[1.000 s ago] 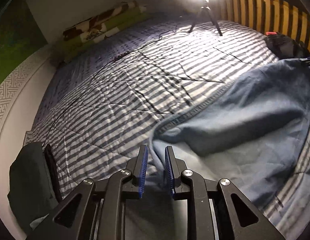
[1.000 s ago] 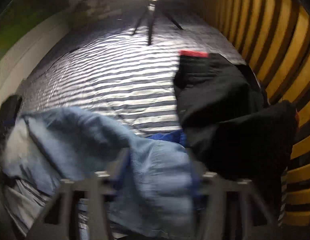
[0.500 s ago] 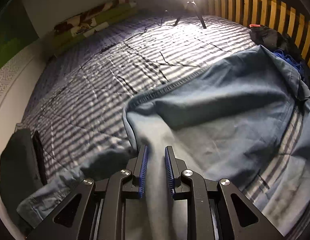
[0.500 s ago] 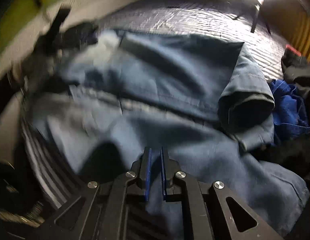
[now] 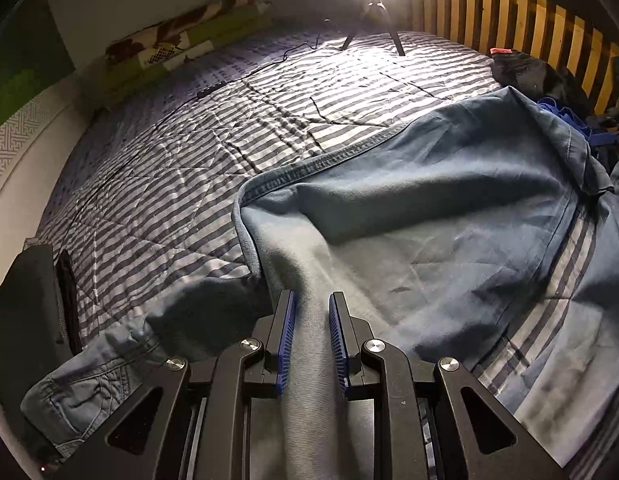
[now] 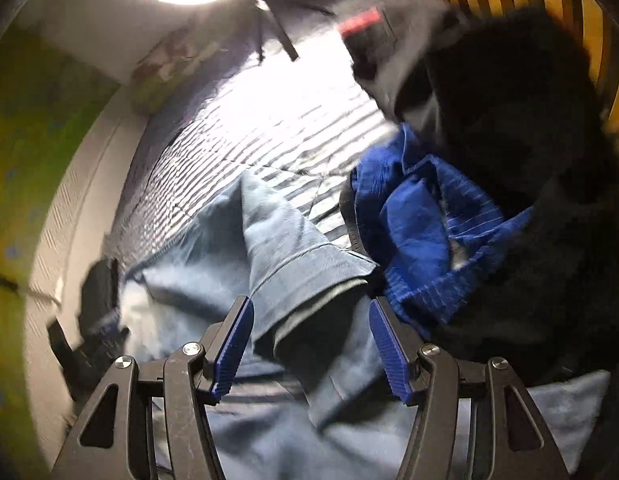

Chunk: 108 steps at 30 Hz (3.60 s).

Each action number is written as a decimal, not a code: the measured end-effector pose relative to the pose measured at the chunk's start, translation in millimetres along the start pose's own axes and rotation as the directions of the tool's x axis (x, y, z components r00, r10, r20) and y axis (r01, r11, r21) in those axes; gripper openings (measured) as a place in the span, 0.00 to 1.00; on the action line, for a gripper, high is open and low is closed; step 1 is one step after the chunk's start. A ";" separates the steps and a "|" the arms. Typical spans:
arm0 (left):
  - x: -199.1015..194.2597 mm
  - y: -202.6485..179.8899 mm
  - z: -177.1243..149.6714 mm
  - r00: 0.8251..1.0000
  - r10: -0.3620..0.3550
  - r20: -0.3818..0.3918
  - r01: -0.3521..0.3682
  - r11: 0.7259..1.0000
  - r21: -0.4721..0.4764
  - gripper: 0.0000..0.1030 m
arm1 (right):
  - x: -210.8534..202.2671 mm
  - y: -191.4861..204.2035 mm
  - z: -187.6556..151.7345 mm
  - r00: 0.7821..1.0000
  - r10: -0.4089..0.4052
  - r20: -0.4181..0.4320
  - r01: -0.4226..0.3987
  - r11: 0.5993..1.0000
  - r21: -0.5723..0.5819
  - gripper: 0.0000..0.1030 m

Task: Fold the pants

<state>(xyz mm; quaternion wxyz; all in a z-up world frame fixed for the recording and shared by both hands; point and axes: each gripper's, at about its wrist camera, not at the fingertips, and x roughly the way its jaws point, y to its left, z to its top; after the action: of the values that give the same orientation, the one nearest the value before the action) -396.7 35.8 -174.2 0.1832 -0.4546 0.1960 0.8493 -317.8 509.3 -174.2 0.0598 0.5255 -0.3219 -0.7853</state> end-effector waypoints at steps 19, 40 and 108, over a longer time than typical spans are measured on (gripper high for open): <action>23.8 0.1 -8.7 0.999 -0.002 -0.036 0.003 1.000 0.016 0.20 | -48.8 125.8 1.6 0.890 -0.150 0.431 0.381 0.762 -0.524 0.03; 12.4 -59.4 -4.2 0.988 -0.151 -0.019 0.152 0.979 0.133 0.27 | -40.2 8.9 55.1 0.882 -0.348 0.318 0.444 0.839 -0.315 0.53; -187.6 162.4 -413.1 0.995 0.057 -0.081 -0.099 0.466 -0.879 0.46 | -114.6 -43.0 -203.4 0.945 -0.307 0.115 0.318 0.943 -0.100 0.52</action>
<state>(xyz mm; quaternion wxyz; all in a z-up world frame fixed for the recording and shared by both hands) -89.3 -334.6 -199.5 -0.1198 -0.4915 -0.2448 0.8271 -81.1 502.5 -157.5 -0.0506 0.5263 -0.1904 -0.8271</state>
